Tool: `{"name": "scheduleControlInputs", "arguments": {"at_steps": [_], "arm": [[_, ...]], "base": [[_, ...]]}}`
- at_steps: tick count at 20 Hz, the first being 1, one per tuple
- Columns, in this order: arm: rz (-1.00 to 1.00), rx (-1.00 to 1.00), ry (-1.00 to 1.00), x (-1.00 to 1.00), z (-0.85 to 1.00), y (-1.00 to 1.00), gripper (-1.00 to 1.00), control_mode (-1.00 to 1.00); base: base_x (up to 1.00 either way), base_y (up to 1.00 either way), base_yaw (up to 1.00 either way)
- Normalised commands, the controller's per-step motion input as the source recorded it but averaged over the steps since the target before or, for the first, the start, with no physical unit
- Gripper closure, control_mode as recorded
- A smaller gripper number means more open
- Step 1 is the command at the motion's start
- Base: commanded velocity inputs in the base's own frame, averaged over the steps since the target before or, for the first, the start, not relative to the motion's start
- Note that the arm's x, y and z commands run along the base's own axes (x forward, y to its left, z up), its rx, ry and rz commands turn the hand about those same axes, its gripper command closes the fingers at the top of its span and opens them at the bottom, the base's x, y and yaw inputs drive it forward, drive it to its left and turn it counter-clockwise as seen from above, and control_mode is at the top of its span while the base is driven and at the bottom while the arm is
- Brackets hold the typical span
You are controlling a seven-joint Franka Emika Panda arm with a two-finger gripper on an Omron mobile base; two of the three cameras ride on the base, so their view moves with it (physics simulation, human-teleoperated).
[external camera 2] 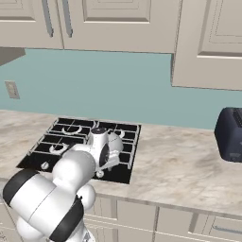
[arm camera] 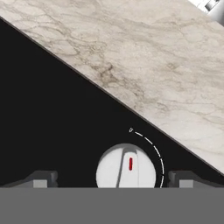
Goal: The kettle is done boiling. Turn off the stove, then wait for 300 timesteps before moving the kettle to the dining table.
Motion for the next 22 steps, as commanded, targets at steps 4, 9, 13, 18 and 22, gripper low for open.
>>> {"name": "scheduleControlInputs", "arguments": {"at_steps": [4,9,13,18,22], "arm": [[0.0,0.0,0.0,0.0,-0.17,0.07,-1.0,-1.0],[0.0,0.0,0.0,0.0,-0.18,0.14,1.0,-1.0],[0.0,0.0,-0.02,-0.17,-0.13,0.11,1.0,-1.0],[-0.01,-0.02,-0.05,-0.36,-0.1,0.16,1.0,-1.0],[-0.02,-0.02,0.0,-0.26,-0.17,0.08,1.0,-1.0]], "base": [[0.0,0.0,0.0],[0.0,0.0,0.0],[0.0,0.0,0.0],[0.0,0.0,0.0],[0.0,0.0,0.0]]}}
